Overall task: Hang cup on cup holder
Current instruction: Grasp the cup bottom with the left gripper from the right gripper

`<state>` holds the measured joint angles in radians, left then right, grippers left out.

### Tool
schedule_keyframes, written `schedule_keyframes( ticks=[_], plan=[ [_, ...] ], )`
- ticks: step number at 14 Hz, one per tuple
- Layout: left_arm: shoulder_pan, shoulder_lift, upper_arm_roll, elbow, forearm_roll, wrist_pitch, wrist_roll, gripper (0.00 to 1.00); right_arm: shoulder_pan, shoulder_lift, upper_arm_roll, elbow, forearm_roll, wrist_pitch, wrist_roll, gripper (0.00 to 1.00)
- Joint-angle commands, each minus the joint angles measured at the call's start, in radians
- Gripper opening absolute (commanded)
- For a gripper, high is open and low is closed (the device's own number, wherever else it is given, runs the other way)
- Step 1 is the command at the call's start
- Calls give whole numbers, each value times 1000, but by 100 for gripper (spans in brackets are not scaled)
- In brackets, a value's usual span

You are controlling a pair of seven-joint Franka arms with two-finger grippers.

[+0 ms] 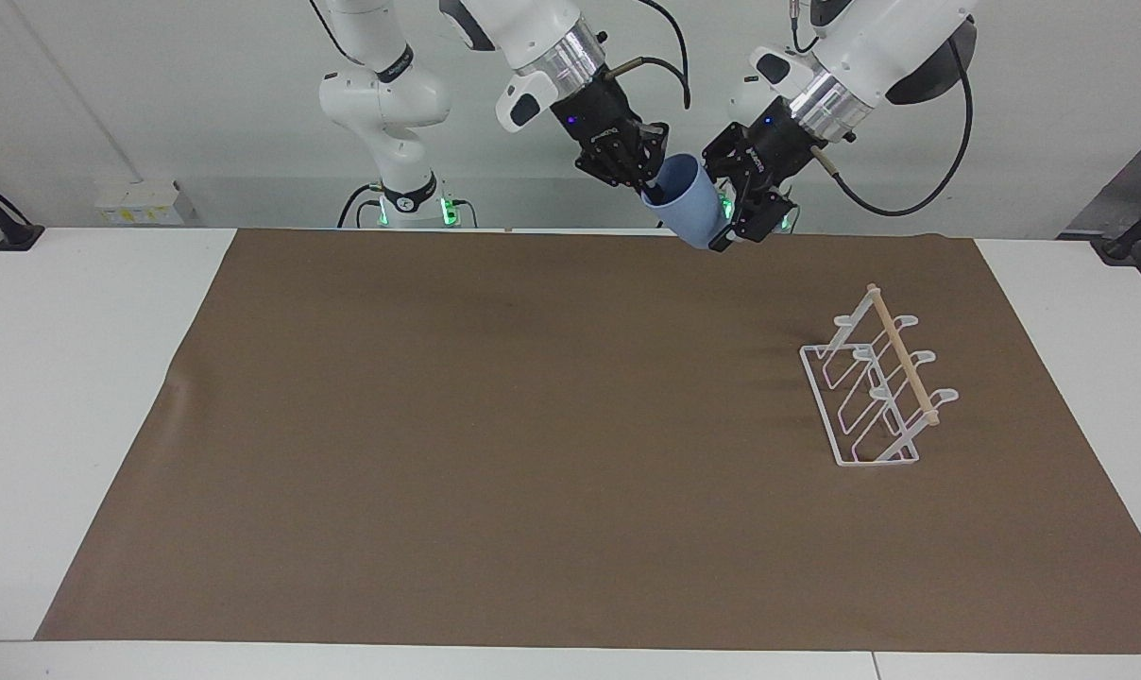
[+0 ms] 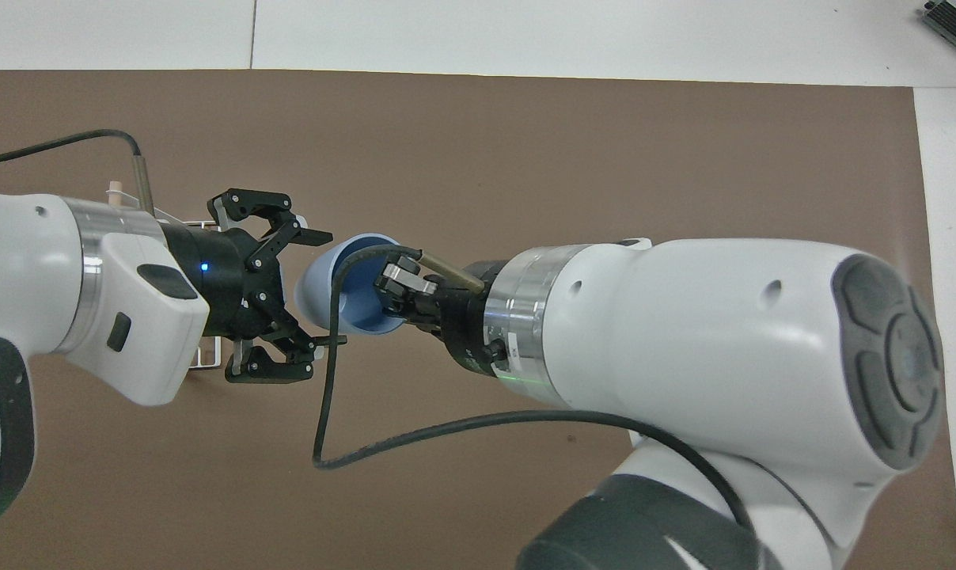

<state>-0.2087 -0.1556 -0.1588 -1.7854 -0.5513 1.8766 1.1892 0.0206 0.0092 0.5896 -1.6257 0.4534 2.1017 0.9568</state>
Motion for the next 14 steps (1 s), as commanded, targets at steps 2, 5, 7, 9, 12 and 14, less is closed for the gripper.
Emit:
schedule_keyframes(
  ticks=[2, 5, 7, 9, 12, 14],
  plan=[
    [-14, -27, 10, -35, -30, 39, 7, 100, -7, 0, 4, -3, 30, 20, 3, 0],
    [-12, -27, 10, -38, -32, 50, 18, 7, -8, 0, 4, -3, 30, 20, 3, 0],
    [-15, -30, 9, -38, -29, 79, 20, 0, -8, 0, 4, -3, 30, 20, 3, 0],
    [-15, -30, 7, -37, -30, 81, 18, 0, -8, 0, 4, -3, 30, 20, 3, 0],
    [-14, -30, 7, -38, -30, 78, 16, 0, -11, 0, 4, -3, 30, 18, 3, 0],
    [-12, -30, 9, -38, -30, 78, 16, 0, -14, 0, 4, -3, 30, 14, 7, 9]
  ],
)
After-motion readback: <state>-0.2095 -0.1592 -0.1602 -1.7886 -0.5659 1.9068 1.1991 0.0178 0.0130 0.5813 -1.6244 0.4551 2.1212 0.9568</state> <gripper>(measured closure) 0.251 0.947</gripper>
